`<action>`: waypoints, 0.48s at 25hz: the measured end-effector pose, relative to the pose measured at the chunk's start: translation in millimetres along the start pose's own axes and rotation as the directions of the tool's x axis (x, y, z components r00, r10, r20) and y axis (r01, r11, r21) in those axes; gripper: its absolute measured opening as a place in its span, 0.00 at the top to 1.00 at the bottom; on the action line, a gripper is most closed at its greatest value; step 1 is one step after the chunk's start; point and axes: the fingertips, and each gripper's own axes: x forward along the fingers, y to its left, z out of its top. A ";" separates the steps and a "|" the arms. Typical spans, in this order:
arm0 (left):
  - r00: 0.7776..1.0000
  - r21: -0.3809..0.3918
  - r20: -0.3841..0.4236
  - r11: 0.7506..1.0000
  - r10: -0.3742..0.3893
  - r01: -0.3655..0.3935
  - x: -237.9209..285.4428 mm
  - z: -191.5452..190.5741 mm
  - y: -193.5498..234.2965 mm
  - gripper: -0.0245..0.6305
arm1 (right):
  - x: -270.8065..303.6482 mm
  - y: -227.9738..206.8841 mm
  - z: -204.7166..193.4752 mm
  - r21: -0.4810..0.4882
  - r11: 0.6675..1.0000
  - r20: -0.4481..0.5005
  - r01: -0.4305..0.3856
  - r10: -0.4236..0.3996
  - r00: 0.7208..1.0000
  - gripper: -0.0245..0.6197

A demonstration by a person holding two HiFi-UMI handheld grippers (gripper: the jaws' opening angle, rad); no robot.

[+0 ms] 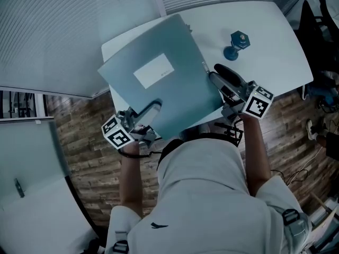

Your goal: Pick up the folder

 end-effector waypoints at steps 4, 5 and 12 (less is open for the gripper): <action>0.983 0.134 0.154 0.983 0.101 -0.123 -20.3 33.6 -16.8 0.45 | 3.6 9.9 4.2 -0.167 0.985 -0.014 0.053 -0.056 0.998 0.62; 0.969 0.172 0.199 0.968 0.145 -0.180 -27.0 42.2 -19.8 0.45 | 3.6 12.6 4.8 -0.202 0.978 -0.011 0.062 -0.065 0.998 0.63; 0.688 0.261 0.506 0.668 0.520 -0.697 -93.7 77.4 -28.1 0.46 | -1.0 23.2 10.7 -0.436 0.885 0.043 0.164 -0.161 0.986 0.72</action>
